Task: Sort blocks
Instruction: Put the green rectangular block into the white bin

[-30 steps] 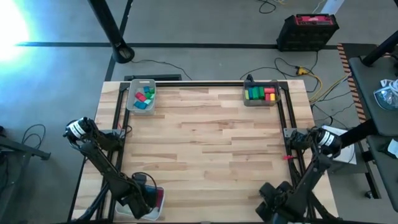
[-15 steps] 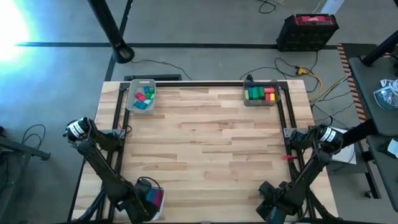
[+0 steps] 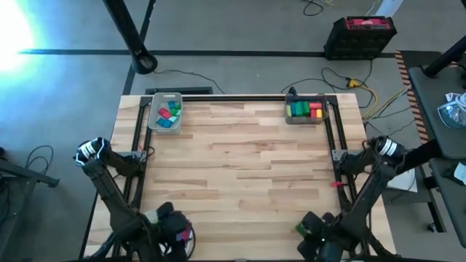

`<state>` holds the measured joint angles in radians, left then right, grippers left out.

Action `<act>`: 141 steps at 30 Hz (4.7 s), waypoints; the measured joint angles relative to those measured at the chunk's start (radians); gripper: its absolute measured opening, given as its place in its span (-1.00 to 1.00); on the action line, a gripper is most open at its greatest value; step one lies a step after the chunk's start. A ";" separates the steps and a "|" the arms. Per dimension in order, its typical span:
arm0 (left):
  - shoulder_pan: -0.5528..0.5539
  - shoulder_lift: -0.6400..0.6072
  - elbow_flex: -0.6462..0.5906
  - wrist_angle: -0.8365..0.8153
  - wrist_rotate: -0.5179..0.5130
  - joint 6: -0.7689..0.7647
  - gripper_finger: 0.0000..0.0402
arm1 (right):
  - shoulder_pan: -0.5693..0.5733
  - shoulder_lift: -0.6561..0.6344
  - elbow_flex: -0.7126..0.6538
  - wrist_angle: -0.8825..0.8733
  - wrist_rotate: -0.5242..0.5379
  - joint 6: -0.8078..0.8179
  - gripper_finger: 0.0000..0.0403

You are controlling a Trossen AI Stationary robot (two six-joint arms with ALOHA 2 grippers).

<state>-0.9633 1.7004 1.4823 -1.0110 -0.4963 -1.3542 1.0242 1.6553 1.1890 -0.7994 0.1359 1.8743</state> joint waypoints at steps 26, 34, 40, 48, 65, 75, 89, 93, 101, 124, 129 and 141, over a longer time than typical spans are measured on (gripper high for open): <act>0.242 0.000 -0.219 0.903 -0.349 -0.016 0.17 | -0.271 -0.014 0.435 -0.015 0.594 -0.846 -0.55; 0.320 0.000 -0.219 0.992 -0.430 0.111 0.17 | -0.352 -0.015 0.440 -0.054 0.592 -0.836 -0.55; 0.373 0.000 -0.219 1.081 -0.440 0.165 0.17 | -0.422 -0.015 0.431 -0.109 0.528 -0.726 -0.55; 0.454 0.000 -0.219 1.098 -0.440 0.169 0.17 | -0.480 -0.015 0.431 -0.098 0.465 -0.716 -0.55; 0.483 0.021 -0.221 1.125 -0.447 0.167 0.14 | -0.555 -0.015 0.429 -0.066 0.428 -0.733 -0.55; 0.484 0.048 -0.221 1.160 -0.452 0.150 -0.63 | -0.558 -0.015 0.427 -0.059 0.431 -0.727 -0.55; 0.462 -0.011 -0.027 0.573 -0.321 0.205 -0.83 | -0.528 -0.088 0.429 -0.060 0.388 -0.719 0.09; 0.436 0.006 0.157 0.078 -0.123 0.064 -0.83 | -0.482 -0.121 0.429 -0.091 0.388 -0.721 0.21; 0.344 0.141 0.346 -0.569 0.484 -0.323 -0.83 | -0.382 -0.126 0.426 -0.156 0.419 -0.688 0.32; 0.165 0.217 -0.020 -0.373 1.022 -0.623 -0.77 | -0.274 -0.099 0.424 -0.170 0.441 -0.671 0.21; 0.161 0.180 -0.122 -0.301 1.009 -0.704 -0.78 | -0.273 -0.099 0.424 -0.170 0.440 -0.672 0.25; 0.152 0.153 -0.274 -0.137 0.990 -0.833 -0.78 | -0.261 -0.099 0.424 -0.170 0.439 -0.632 0.14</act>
<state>-0.8109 1.8530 1.2081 -1.1477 0.4933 -2.1874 0.7628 1.5566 1.6135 -0.9691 0.5751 1.2427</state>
